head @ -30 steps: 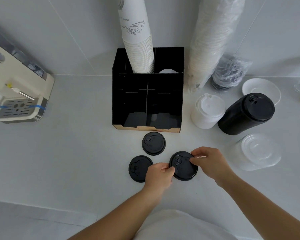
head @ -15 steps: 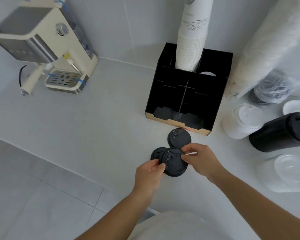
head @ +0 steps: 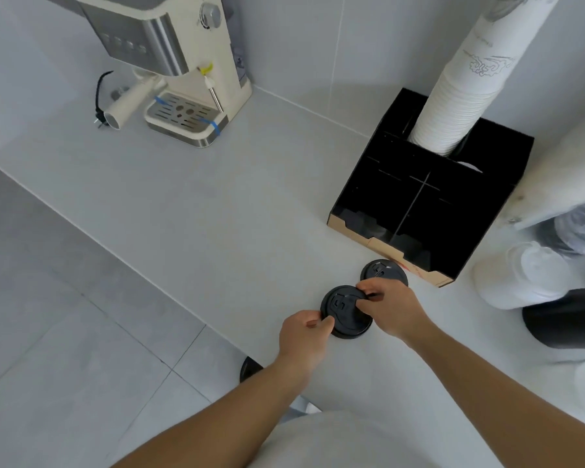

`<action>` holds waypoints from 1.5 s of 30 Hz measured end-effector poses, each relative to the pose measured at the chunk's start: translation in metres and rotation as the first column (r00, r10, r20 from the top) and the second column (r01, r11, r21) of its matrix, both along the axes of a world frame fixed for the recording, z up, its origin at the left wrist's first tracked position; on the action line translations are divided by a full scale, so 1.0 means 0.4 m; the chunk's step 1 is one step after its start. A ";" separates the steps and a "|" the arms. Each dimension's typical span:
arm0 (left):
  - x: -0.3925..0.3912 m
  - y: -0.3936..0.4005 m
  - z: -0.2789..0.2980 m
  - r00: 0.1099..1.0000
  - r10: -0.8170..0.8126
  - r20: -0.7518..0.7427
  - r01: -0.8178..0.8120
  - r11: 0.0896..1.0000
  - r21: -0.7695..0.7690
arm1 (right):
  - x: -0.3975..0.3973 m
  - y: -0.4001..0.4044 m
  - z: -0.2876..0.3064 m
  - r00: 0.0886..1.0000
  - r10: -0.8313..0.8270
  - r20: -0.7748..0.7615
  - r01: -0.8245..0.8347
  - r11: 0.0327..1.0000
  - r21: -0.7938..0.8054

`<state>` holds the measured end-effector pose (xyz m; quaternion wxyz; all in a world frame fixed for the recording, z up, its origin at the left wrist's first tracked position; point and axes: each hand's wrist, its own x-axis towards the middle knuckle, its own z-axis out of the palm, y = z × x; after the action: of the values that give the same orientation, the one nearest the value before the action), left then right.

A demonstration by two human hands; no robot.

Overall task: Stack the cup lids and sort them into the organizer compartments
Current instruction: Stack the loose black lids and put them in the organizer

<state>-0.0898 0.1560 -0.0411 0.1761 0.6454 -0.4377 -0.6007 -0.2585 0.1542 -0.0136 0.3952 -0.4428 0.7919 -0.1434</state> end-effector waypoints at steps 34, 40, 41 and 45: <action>-0.121 -0.106 0.035 0.986 -0.016 -0.164 0.031 0.996 0.088 | -0.093 0.050 -0.009 0.782 -0.517 0.347 0.578 0.811 -0.093; -0.167 -0.132 0.043 0.988 -0.069 -0.141 0.082 0.992 0.091 | -0.120 0.054 -0.029 0.741 -0.587 0.327 0.644 0.758 -0.099; -0.173 -0.134 0.044 0.987 -0.082 -0.136 0.094 0.992 0.087 | -0.123 0.054 -0.029 0.746 -0.583 0.322 0.640 0.761 -0.105; -0.195 -0.142 0.039 0.987 -0.138 -0.086 0.143 0.988 0.058 | -0.134 0.050 -0.034 0.765 -0.570 0.301 0.621 0.776 -0.108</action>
<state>-0.1676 0.0991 -0.0257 0.1302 0.5933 -0.4549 -0.6512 -0.3121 0.1742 -0.0272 0.3788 -0.1829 0.8163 -0.3959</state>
